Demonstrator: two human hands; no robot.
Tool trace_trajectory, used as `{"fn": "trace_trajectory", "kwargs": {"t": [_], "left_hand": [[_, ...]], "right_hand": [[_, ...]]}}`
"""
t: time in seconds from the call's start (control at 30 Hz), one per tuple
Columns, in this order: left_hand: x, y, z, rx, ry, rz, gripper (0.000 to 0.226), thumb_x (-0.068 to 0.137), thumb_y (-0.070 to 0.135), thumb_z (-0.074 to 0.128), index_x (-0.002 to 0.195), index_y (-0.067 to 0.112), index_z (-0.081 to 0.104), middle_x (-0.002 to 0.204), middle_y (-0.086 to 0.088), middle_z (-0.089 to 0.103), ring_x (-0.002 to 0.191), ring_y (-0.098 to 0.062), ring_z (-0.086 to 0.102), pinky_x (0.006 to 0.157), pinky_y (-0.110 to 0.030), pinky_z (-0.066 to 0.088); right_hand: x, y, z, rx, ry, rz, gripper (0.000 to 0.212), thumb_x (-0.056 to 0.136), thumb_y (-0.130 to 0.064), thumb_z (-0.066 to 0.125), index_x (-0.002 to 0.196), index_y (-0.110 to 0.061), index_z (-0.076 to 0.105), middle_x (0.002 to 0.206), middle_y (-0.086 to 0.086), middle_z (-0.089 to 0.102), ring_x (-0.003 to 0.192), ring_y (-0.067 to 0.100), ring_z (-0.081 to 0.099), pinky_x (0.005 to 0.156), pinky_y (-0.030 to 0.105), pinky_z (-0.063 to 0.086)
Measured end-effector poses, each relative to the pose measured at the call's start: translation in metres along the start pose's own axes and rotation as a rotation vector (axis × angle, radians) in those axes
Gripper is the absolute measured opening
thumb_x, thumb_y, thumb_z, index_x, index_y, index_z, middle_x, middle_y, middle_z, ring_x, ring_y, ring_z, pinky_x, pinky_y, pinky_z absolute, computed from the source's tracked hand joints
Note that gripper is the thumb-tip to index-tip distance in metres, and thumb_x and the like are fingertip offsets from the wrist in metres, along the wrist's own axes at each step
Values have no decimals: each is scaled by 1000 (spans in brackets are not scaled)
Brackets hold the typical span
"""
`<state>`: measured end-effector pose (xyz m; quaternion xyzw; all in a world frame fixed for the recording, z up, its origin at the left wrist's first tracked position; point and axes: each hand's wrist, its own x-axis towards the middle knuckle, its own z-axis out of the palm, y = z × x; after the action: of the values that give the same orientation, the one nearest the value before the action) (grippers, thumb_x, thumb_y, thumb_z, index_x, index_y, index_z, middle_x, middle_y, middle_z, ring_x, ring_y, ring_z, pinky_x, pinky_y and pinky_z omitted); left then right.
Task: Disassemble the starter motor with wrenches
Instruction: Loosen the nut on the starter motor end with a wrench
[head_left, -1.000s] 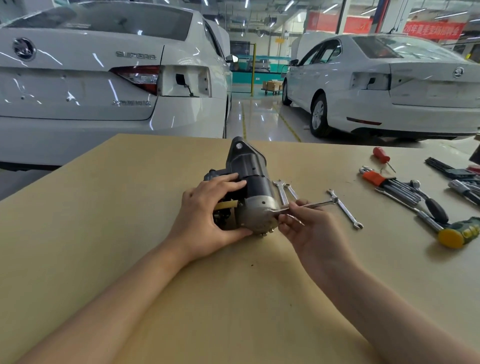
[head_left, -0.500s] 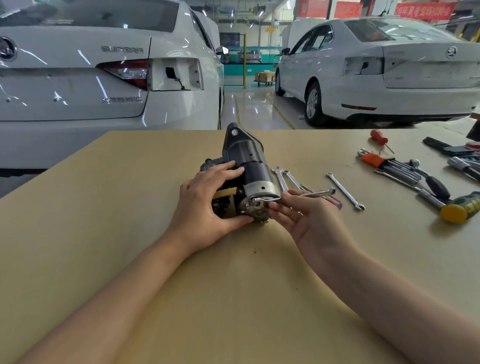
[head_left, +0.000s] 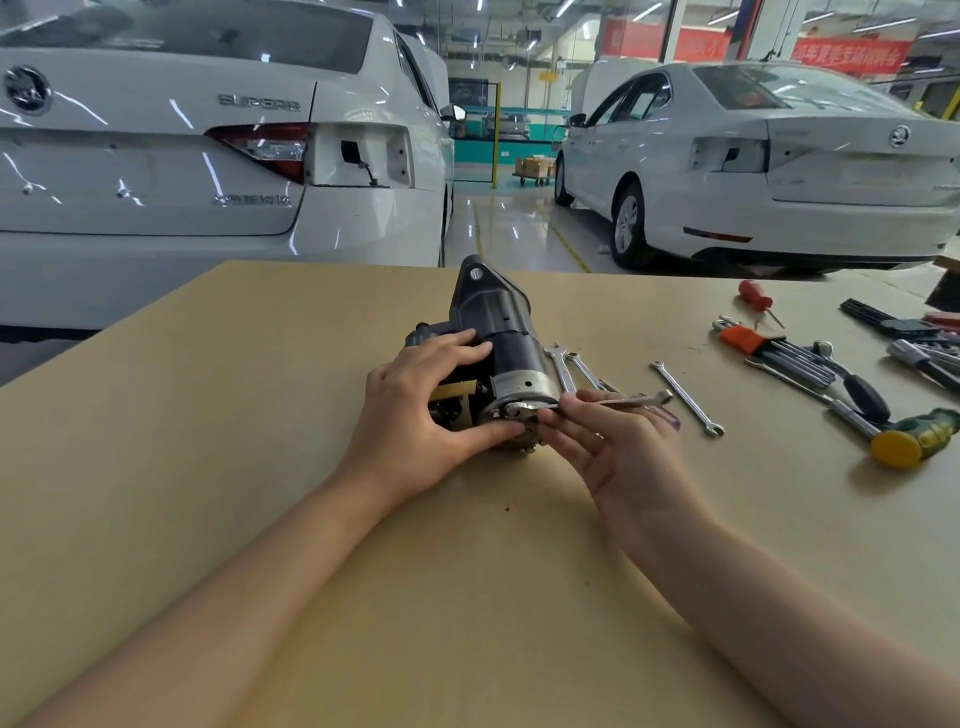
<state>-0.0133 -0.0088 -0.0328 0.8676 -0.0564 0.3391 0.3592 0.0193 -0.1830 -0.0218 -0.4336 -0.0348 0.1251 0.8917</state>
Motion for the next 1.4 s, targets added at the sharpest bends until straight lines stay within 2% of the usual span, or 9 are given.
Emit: {"fn": "trace_trajectory", "kwargs": {"t": [0.2,0.37,0.5,0.6,0.67,0.77,0.83,1.03,1.4], "left_hand": [[0,-2,-3,-26,-26,-27,77,59,67,67,127,31,60,139,13,53,131,-7,46,108,-51,37],[1,-1,-7,-6,-75,10,62,67,48,53,128,35,53,142,5,52,133,-13,46,111,-50,34],[0,-5,-9,16,-85,27,67,70,49,53,133,28,56,144,6,50,135,-13,44,110,-53,33],[0,-6,-6,28,-67,17,74,63,61,63,131,35,53,143,10,51,132,-12,46,110,-52,34],[1,-7,-6,45,-70,18,81,60,67,68,133,35,54,143,12,51,131,-10,46,109,-52,35],[1,-8,-6,58,-59,28,82,59,69,69,133,36,54,142,12,51,132,-9,46,109,-52,35],[1,-8,-6,63,-52,30,83,58,67,71,132,34,56,142,12,52,131,-9,47,108,-52,36],[0,-4,-4,28,-38,0,80,60,68,68,131,31,58,141,12,52,132,-7,45,108,-51,38],[0,-7,-1,7,-6,5,74,62,66,68,129,35,57,139,12,54,132,-8,46,106,-53,39]], "right_hand": [[-5,-8,17,-735,-203,-746,28,82,4,68,91,-21,58,77,5,64,67,22,67,64,34,56],[-6,8,37,-1418,-651,-1224,21,75,15,63,91,3,69,90,16,63,84,29,59,75,39,51],[-11,8,29,-1394,-715,-1344,26,76,18,61,96,4,68,90,17,62,84,30,59,74,35,51],[-15,5,17,-978,-497,-1129,21,86,6,59,96,-13,62,89,1,59,82,11,56,77,16,43],[-14,6,11,-641,-315,-728,23,89,1,58,89,-22,57,80,-3,59,74,13,56,70,23,46],[-6,2,1,-250,-102,-223,18,87,7,59,85,-10,54,66,3,62,60,17,60,57,25,50],[-1,0,-2,-112,-38,-68,14,86,8,60,90,-3,52,62,7,63,56,17,63,55,22,52],[1,-1,-1,-18,-49,7,22,87,4,62,107,4,53,73,15,66,65,21,67,61,24,55],[1,0,1,-1,-4,24,16,85,5,64,96,0,53,71,16,68,66,23,70,63,27,58]]}}
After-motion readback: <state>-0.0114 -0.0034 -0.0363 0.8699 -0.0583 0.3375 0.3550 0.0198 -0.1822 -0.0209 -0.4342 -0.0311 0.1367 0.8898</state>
